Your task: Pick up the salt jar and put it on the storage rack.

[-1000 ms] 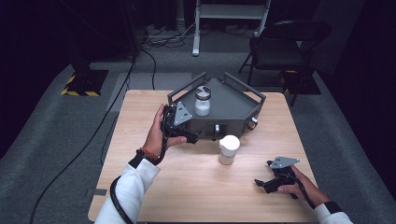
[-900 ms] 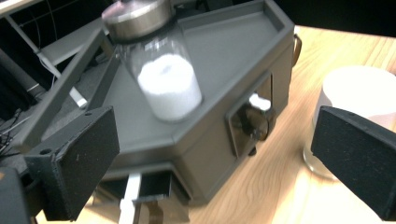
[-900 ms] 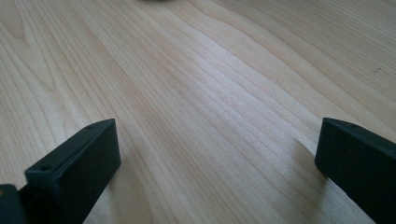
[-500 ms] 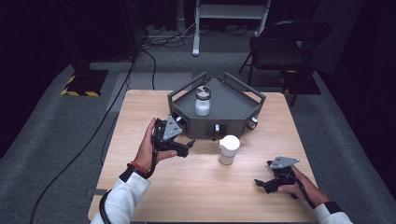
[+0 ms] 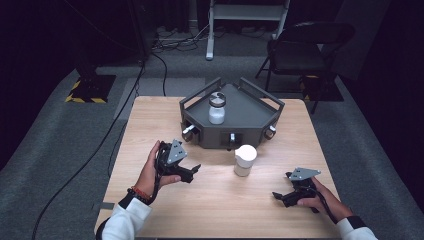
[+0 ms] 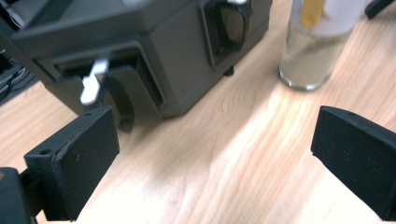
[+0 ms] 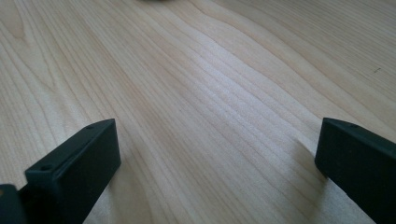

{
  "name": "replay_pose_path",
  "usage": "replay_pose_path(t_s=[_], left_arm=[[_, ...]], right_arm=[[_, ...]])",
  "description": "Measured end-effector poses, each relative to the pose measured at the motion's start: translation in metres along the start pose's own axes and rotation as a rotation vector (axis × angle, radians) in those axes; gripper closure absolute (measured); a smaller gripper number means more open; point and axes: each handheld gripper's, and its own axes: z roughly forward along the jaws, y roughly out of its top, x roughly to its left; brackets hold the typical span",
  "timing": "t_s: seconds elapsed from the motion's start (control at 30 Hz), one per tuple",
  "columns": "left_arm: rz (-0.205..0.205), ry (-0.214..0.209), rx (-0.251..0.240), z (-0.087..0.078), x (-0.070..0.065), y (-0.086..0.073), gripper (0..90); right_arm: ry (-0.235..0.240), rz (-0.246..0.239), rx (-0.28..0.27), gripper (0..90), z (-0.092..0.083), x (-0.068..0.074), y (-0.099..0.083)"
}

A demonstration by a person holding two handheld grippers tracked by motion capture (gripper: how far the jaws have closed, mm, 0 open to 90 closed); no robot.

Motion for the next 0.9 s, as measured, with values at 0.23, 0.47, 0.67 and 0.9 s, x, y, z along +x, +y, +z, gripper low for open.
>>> replay_pose_path(t_s=[0.23, 0.47, 0.67, 0.9], left_arm=[[-0.013, -0.031, 0.025, -0.003, -0.001, -0.013, 0.7], [-0.024, -0.039, 0.033, -0.006, -0.004, -0.022, 0.7], [-0.040, -0.034, 0.043, -0.011, -0.007, -0.029, 0.7], [-0.053, -0.031, 0.088, -0.010, -0.007, -0.040, 0.8]], right_arm=[[0.000, 0.000, 0.000, 0.0, 0.000, 0.000, 0.000], [0.000, 0.000, 0.000, 0.0, 0.000, 0.000, 0.000], [0.000, 0.000, 0.000, 0.0, 0.000, 0.000, 0.000], [0.000, 0.000, 0.000, 0.0, 0.000, 0.000, 0.000]])
